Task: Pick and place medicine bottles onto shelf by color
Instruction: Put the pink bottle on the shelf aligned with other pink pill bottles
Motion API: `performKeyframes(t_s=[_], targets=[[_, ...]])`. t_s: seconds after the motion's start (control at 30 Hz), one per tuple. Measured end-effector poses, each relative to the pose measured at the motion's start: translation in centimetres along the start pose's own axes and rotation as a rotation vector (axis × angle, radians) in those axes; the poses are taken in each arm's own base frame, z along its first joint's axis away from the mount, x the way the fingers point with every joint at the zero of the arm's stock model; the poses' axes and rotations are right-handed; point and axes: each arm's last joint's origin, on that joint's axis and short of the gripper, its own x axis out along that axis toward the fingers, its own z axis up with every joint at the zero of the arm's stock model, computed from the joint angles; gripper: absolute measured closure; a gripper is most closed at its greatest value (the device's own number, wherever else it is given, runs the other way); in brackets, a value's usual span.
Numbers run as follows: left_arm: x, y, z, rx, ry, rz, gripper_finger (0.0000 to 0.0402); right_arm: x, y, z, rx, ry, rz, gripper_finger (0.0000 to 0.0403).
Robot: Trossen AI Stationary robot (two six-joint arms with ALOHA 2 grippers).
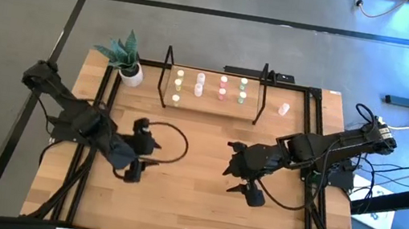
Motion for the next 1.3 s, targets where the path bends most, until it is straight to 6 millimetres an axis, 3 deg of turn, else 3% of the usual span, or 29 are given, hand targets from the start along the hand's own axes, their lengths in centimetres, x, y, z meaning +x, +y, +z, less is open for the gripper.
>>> performKeyframes(t_s=[0.27, 0.43, 0.6, 0.8, 0.93, 1.3], targets=[[2.8, -4.6, -0.3, 0.062, -0.031, -0.08, 0.0173, 0.0, 0.3, 0.0, -0.007, 0.002, 0.006, 0.0155], [4.8, -7.4, -0.9, -0.032, -0.038, -0.13, 0.0174, 0.1, 1.1, -0.2, -0.055, 0.008, 0.03, 0.0155], [7.0, -10.0, -2.0, 0.004, -0.012, -0.183, 0.0173, 0.2, 2.3, -0.4, -0.123, 0.014, 0.061, 0.0155], [9.1, -11.9, -3.3, 0.034, 0.019, -0.183, 0.0173, 0.2, 3.2, -0.6, -0.258, 0.01, 0.083, 0.0155], [10.0, -12.7, -4.0, 0.05, 0.033, -0.18, 0.0174, 0.2, 3.2, -0.6, -0.255, 0.008, 0.084, 0.0155], [12.1, -14.8, -3.9, 0.094, -0.079, -0.254, 0.0174, 0.2, 3.2, -0.5, -0.253, 0.005, 0.083, 0.0155]])
